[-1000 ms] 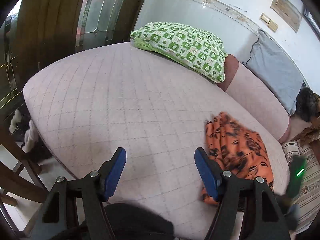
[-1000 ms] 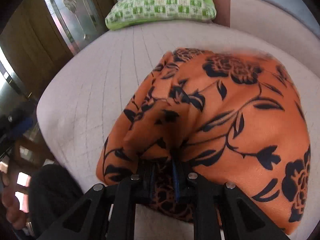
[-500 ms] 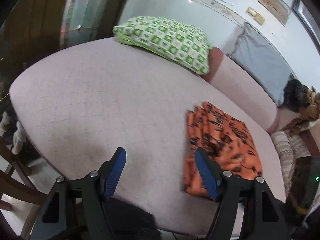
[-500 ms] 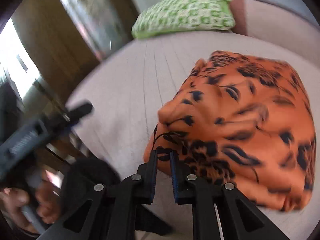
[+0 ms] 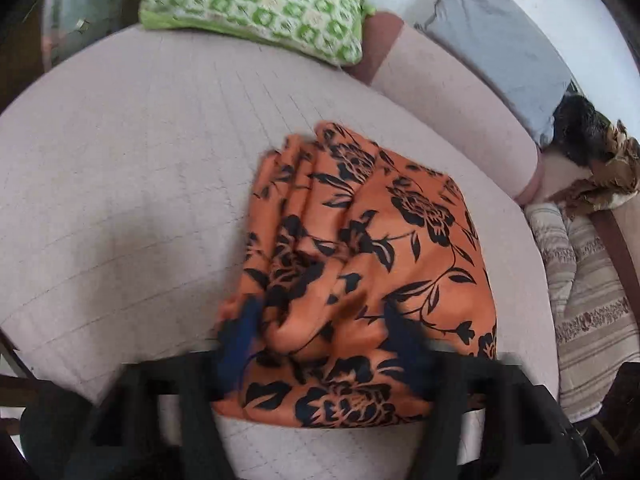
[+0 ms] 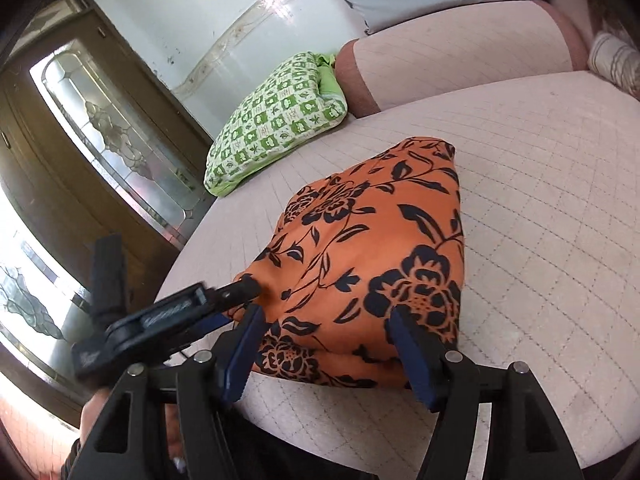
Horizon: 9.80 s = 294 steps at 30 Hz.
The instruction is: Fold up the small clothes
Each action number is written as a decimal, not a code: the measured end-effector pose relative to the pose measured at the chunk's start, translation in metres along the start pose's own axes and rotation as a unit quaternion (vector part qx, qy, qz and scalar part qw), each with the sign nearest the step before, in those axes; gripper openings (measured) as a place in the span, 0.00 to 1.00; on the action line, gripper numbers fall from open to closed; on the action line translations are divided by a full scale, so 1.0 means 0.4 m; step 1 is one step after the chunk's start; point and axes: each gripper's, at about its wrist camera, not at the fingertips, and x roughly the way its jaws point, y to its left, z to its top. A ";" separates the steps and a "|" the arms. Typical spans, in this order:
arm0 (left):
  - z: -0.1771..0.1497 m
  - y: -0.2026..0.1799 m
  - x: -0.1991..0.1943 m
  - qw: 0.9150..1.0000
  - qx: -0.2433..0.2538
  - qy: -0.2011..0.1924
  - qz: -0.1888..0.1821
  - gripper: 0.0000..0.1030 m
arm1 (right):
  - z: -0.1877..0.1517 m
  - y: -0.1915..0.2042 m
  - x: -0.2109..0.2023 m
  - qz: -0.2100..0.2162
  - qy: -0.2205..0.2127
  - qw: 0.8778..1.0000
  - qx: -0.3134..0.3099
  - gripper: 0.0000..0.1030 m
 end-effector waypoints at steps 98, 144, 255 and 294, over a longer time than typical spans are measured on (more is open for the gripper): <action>-0.061 -0.221 0.193 0.971 0.168 -0.030 0.168 0.82 | 0.066 -0.219 0.153 0.043 0.139 0.979 0.140 0.39; 0.152 -0.144 0.152 0.997 0.075 -0.012 0.031 0.44 | 0.140 -0.074 0.149 0.072 0.116 0.990 0.038 0.72; 0.034 -0.188 0.260 0.972 0.192 -0.003 0.138 0.81 | 0.489 -0.453 0.245 -0.010 0.052 0.989 0.137 0.89; -0.267 -0.206 -0.142 0.970 0.165 -0.129 0.121 0.92 | 0.007 -0.125 -0.154 -0.262 0.006 0.959 -0.107 1.00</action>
